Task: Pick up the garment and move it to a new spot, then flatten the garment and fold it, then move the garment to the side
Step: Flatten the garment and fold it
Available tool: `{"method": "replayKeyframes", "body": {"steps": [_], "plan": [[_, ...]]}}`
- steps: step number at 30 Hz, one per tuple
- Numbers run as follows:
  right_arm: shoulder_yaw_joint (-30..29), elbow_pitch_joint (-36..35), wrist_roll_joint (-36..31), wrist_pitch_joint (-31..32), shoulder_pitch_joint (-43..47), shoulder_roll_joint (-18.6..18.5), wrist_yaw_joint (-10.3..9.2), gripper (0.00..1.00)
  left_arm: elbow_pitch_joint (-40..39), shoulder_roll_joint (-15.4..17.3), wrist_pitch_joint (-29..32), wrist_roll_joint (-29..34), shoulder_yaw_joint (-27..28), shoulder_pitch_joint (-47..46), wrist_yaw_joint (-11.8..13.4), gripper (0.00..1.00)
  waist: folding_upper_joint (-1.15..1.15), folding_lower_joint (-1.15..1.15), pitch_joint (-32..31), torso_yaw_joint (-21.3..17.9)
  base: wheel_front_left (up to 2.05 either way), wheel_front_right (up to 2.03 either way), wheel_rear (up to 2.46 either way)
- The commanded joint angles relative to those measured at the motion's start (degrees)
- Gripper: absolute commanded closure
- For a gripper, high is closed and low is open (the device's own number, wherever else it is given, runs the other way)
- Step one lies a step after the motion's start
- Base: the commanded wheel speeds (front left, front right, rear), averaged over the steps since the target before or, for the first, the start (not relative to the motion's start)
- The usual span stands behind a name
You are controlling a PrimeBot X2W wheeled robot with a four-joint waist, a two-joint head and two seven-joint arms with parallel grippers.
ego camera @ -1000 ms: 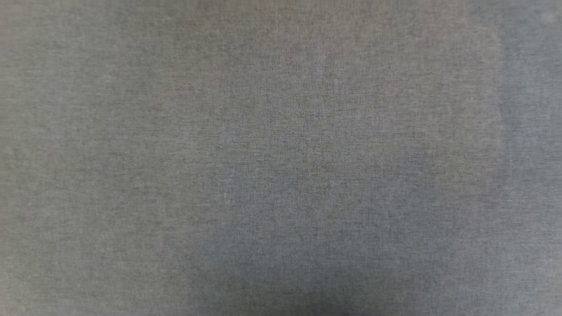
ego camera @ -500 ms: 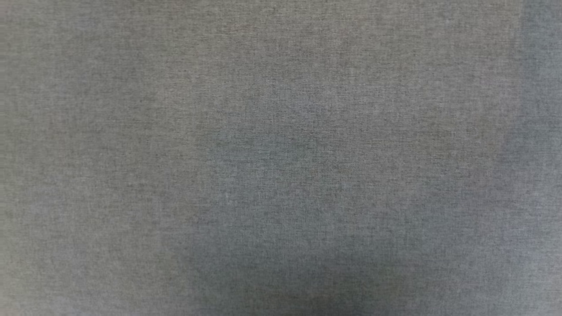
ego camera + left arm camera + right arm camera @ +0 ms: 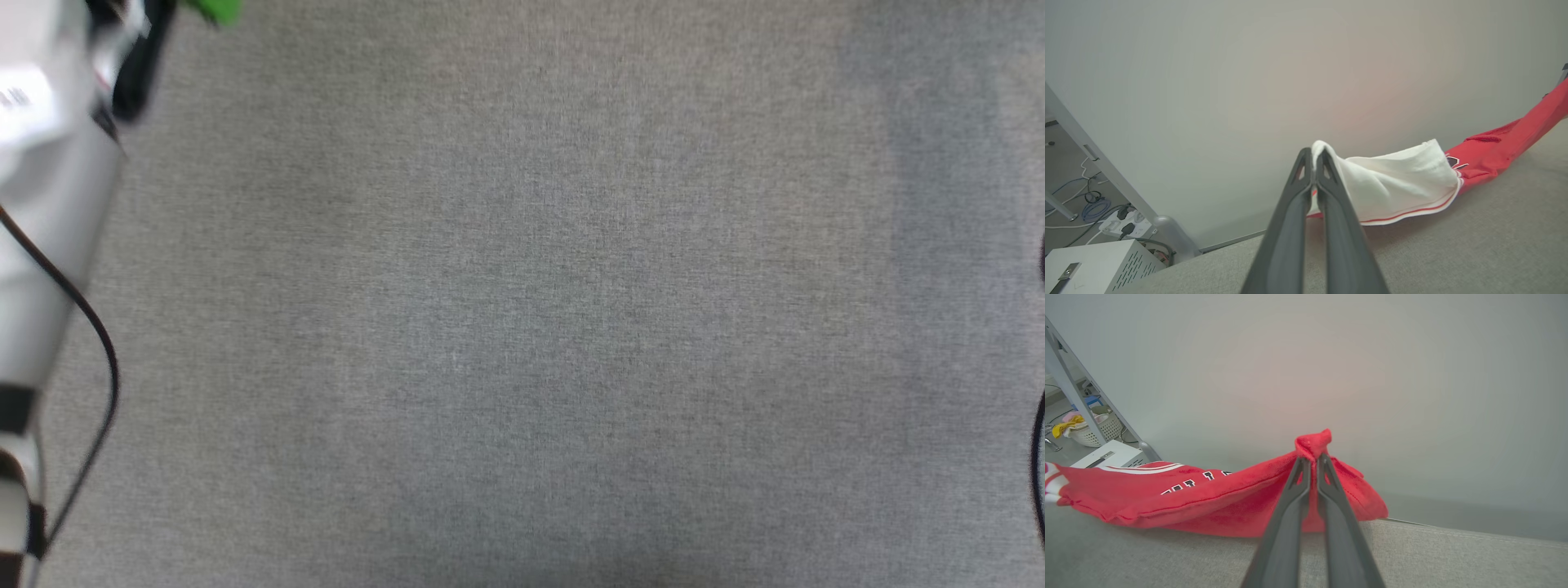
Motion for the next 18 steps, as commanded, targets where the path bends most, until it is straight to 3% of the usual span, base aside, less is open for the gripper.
{"method": "replayKeyframes", "body": {"steps": [1, 11, 18], "plan": [[0.96, -0.23, 1.43, -0.35, 3.12, 0.07, -0.46, 1.0, -1.03, -0.21, -0.32, -0.52, 0.61, 3.96, 0.49, 1.0, 0.0, 0.0, -5.46, 0.91, 0.0, 0.0, 0.0], [7.53, -2.57, 12.5, 0.24, 22.74, -3.17, -0.46, 1.0, -8.44, 1.01, -0.33, -1.56, 2.05, 28.65, 4.0, 1.0, 0.0, 0.0, -16.38, 2.4, 0.0, 0.0, 0.0], [7.95, -1.68, 18.79, -0.09, 33.28, -4.37, -0.46, 1.0, -13.65, 3.15, -0.33, -2.68, 2.1, 42.88, 6.38, 1.0, 0.0, 0.0, -22.09, 3.15, 0.0, 0.0, 0.0]]}}
